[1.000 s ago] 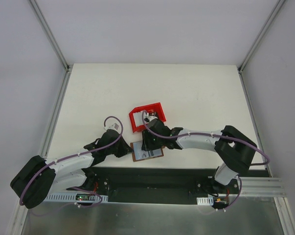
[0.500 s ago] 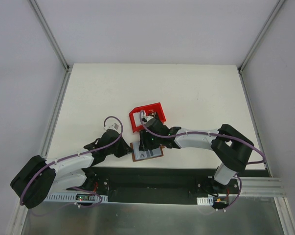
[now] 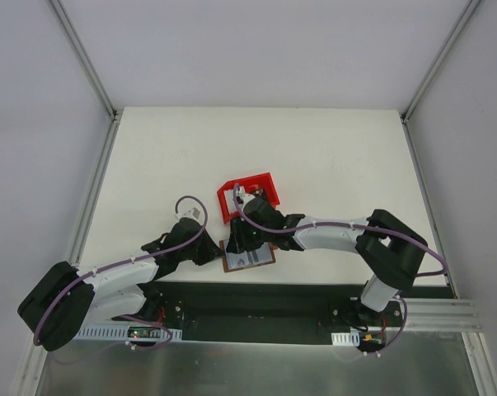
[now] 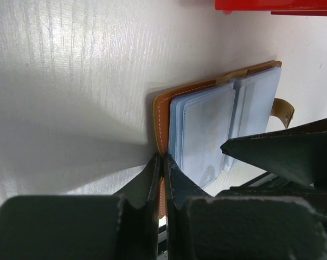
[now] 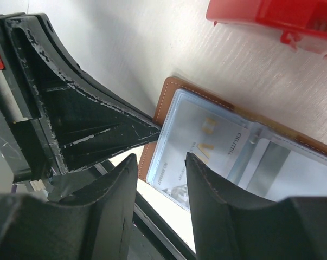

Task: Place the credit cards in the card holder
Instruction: Insert the credit card into the card holder, then close the card holder at the center of the board.

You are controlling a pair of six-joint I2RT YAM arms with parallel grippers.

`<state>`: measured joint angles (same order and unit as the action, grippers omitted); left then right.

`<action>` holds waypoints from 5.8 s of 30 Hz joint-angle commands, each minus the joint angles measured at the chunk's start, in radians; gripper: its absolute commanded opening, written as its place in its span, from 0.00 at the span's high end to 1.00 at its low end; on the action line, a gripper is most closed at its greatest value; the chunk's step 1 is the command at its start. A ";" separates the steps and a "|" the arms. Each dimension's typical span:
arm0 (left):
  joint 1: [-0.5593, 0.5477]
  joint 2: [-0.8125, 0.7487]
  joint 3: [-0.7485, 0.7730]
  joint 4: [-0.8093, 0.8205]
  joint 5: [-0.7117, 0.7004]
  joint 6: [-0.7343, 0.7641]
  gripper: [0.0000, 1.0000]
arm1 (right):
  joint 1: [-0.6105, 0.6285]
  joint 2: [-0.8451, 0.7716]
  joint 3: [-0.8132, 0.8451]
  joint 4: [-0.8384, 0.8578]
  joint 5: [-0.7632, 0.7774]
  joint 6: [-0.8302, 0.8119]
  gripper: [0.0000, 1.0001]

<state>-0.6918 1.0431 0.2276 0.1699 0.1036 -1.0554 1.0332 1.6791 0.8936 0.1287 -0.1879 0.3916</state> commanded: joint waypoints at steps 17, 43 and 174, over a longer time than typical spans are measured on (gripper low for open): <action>0.009 -0.055 0.047 -0.081 0.001 0.067 1.00 | -0.009 -0.263 -0.053 -0.271 0.385 -0.033 0.54; 0.009 -0.055 0.162 -0.165 0.059 0.140 1.00 | -0.004 -0.113 0.073 -0.584 0.536 0.046 0.84; -0.172 0.537 0.481 -0.231 0.033 0.178 0.51 | -0.147 -0.443 -0.295 -0.185 0.245 0.179 0.92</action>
<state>-0.8577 1.5505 0.7162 0.0166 0.1967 -0.9073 0.8959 1.2881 0.6071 -0.0498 0.0330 0.5568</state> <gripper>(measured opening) 0.491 0.077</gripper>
